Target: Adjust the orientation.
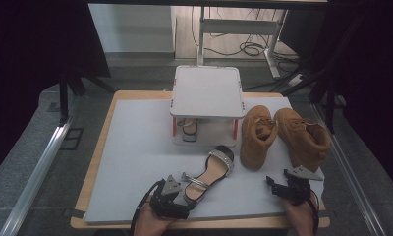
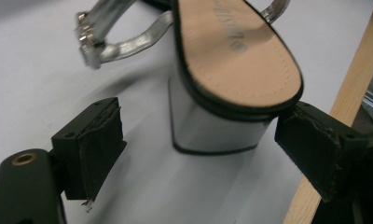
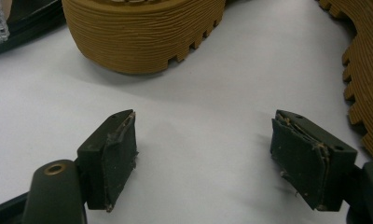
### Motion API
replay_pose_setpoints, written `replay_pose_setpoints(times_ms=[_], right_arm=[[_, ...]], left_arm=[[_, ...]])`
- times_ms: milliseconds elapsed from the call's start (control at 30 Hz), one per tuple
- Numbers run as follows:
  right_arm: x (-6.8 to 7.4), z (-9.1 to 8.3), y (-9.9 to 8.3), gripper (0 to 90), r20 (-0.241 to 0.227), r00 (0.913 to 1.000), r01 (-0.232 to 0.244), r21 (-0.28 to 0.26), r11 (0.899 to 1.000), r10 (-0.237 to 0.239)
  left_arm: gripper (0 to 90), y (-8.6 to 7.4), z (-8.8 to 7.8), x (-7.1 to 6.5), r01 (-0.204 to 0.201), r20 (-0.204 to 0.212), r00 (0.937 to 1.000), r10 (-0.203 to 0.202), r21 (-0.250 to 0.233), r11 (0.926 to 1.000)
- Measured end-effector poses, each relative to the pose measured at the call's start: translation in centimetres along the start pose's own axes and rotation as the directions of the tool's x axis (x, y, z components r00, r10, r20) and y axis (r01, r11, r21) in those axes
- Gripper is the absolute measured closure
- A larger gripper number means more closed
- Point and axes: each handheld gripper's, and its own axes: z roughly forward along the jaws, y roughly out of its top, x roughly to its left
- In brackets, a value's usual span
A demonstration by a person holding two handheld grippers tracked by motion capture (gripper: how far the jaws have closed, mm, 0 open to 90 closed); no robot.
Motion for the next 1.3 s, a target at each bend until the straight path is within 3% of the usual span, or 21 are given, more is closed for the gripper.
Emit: replay_pose_setpoints(times_ms=[800, 1100, 1300], right_arm=[[0.0, 0.0, 0.0, 22.5, 0.000, 1.0000, -0.001, 0.000, 1.000, 0.001], [0.0, 0.0, 0.0, 22.5, 0.000, 1.0000, 0.000, 0.000, 1.000, 0.000], [0.0, 0.0, 0.0, 22.5, 0.000, 1.0000, 0.000, 0.000, 1.000, 0.000]], left_arm=[[20.5, 1.7, 2.7, -1.1, -0.013, -0.018, 0.9997, 0.014, 0.031, 0.9994], [24.4, 2.7, 3.5, -1.3, -0.040, -0.049, 0.9979, 0.042, 0.044, 0.9982], [27.9, 3.1, 4.0, -1.4, -0.035, -0.060, 0.9975, 0.038, 0.050, 0.9981]])
